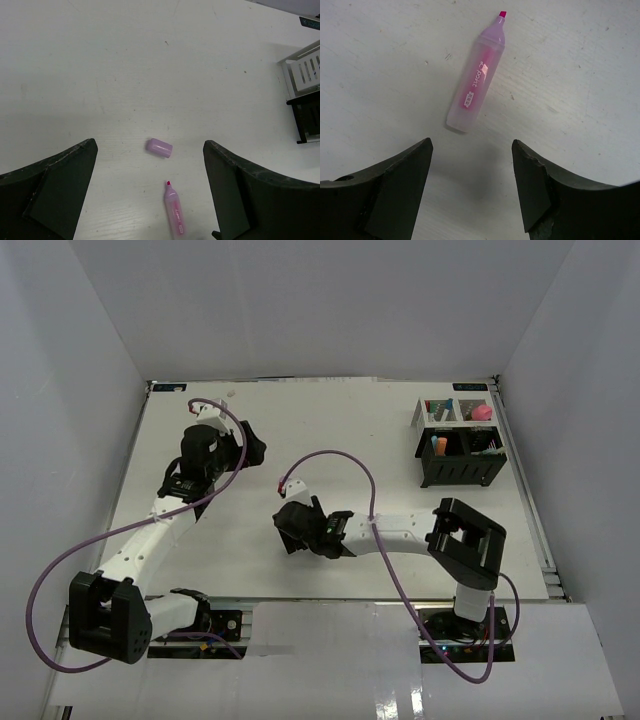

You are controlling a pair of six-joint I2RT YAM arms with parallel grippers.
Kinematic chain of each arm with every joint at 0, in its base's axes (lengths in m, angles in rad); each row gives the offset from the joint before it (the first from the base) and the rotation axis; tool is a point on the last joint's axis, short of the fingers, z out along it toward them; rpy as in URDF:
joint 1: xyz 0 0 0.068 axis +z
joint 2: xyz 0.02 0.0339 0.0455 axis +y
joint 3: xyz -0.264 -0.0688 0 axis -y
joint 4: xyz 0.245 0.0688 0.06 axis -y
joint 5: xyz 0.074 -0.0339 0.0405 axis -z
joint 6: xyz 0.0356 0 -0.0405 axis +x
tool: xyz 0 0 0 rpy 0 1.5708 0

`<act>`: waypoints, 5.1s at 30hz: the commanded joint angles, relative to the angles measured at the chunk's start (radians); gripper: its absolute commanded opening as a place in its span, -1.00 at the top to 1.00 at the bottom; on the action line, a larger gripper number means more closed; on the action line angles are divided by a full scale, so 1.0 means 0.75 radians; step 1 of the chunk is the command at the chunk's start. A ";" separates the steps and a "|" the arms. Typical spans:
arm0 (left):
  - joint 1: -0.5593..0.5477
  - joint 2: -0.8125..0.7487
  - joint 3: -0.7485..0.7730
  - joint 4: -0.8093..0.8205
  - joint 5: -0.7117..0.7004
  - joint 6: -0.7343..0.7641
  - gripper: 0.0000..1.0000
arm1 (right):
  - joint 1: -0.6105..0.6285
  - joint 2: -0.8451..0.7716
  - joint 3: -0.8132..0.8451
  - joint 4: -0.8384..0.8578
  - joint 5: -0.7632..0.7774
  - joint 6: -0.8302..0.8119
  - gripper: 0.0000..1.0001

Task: Sort the stationery into containers
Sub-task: Pick up the pen from the center of the board, then move the pen cap to the center of the board.

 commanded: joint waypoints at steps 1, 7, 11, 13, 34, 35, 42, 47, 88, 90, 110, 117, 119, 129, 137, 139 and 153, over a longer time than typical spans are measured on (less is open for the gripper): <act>0.018 -0.022 0.052 -0.004 0.012 -0.018 -0.96 | 0.013 0.045 0.070 0.017 0.038 0.056 -0.42; 0.036 -0.016 0.050 0.000 0.045 -0.032 -0.96 | 0.017 0.107 0.074 0.057 0.023 0.085 -0.35; 0.040 -0.016 0.050 0.002 0.049 -0.037 -0.96 | 0.021 0.148 0.086 0.068 0.036 0.093 -0.29; 0.040 -0.012 0.048 0.002 0.053 -0.039 -0.96 | 0.023 0.166 0.088 0.072 0.054 0.097 -0.27; 0.051 0.017 0.050 0.002 0.096 -0.065 -0.96 | 0.011 0.219 0.009 0.090 0.124 0.160 0.04; 0.051 0.019 0.050 0.002 0.098 -0.065 -0.96 | 0.009 0.219 0.013 0.094 0.124 0.160 0.03; 0.055 0.025 0.050 0.002 0.104 -0.069 -0.96 | -0.009 0.232 0.009 0.094 0.134 0.189 -0.01; 0.061 0.029 0.052 0.006 0.121 -0.077 -0.96 | -0.014 0.244 0.007 0.094 0.138 0.195 0.01; -0.334 -0.200 -0.116 0.405 0.260 -0.333 -0.96 | -0.014 -0.605 -0.376 0.974 0.373 -0.474 0.85; -0.358 -0.180 -0.120 0.446 0.219 -0.345 -0.96 | -0.014 -0.611 -0.380 1.027 0.371 -0.478 0.85; -0.512 -0.079 -0.126 0.579 0.114 -0.378 -0.15 | -0.014 -0.687 -0.478 1.201 0.349 -0.492 0.85; -0.530 -0.071 -0.136 0.618 0.110 -0.368 0.33 | -0.014 -0.685 -0.484 1.207 0.332 -0.480 0.85; -0.530 -0.079 -0.141 0.626 0.110 -0.356 0.46 | -0.014 -0.689 -0.496 1.209 0.330 -0.474 0.85; -0.528 -0.092 -0.104 0.532 0.082 -0.272 0.77 | -0.014 -0.734 -0.558 1.129 0.299 -0.429 0.08; -0.426 -0.020 0.072 0.215 -0.090 -0.139 0.79 | -0.173 -0.730 -0.605 0.882 0.065 -0.349 -0.64; -0.359 -0.010 0.127 0.156 -0.082 -0.120 0.79 | -0.236 -0.703 -0.597 0.857 -0.135 -0.349 -0.70; 0.040 -0.214 -0.034 -0.006 -0.110 0.102 0.80 | -0.468 0.035 0.119 0.399 -0.725 -0.772 -0.71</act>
